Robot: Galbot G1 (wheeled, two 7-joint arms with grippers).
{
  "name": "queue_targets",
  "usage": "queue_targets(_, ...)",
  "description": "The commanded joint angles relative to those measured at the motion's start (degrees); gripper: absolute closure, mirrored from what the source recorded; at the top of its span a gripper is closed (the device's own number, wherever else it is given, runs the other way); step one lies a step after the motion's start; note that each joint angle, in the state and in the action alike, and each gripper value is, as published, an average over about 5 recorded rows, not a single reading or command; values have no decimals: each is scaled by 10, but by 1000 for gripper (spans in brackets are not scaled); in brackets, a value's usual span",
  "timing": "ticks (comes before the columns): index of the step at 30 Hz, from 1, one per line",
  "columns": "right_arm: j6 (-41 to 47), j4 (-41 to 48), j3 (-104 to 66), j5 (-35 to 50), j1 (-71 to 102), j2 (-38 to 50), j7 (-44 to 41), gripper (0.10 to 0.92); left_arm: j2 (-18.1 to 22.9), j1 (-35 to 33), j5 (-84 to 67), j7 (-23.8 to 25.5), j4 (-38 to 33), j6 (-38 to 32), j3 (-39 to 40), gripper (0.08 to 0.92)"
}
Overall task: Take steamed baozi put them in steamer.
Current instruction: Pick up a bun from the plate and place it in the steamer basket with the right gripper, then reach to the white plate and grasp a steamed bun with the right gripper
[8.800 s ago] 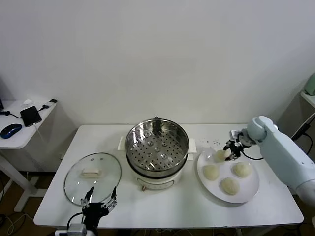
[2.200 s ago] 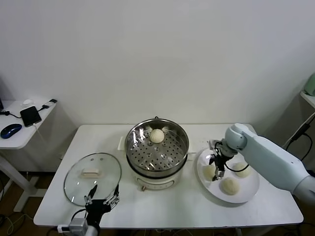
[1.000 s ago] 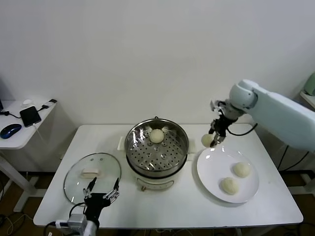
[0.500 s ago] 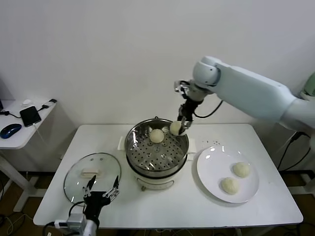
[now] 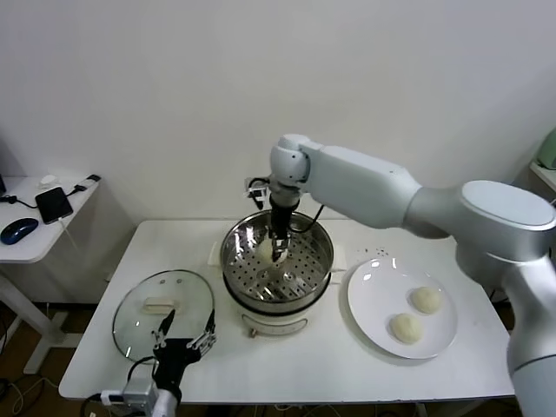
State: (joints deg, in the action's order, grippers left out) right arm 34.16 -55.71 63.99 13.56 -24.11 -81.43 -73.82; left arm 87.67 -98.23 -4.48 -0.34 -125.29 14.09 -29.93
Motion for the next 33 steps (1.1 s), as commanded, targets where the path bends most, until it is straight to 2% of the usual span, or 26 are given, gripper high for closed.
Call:
queue_targets(1,-1,40,-19,-30,50,-65,21,465,1,-1,0,-1,-3,0,3,177)
queue_targets(14,-9,62,-29,-36,58,-89,24,465,0,3,-4,-2,2,0,4,177)
queue_targets(17,-9,57,-28,-37,53,-83,21,424,0,4,-4,-1,3,1,4,177)
queue_targets(21,-7,44,-29,-36,45,-65,19,314,0,6,-5,-1,5,2,3,177)
queue_targets(26,-4,-6,-34,-28,17,-17,14,212,-2,4,-6,-1,5,3,2,177)
queue_targets(33,-6,-142,-47,2,-55,123,-9,203,-5,4,-12,0,2,6,-1,177)
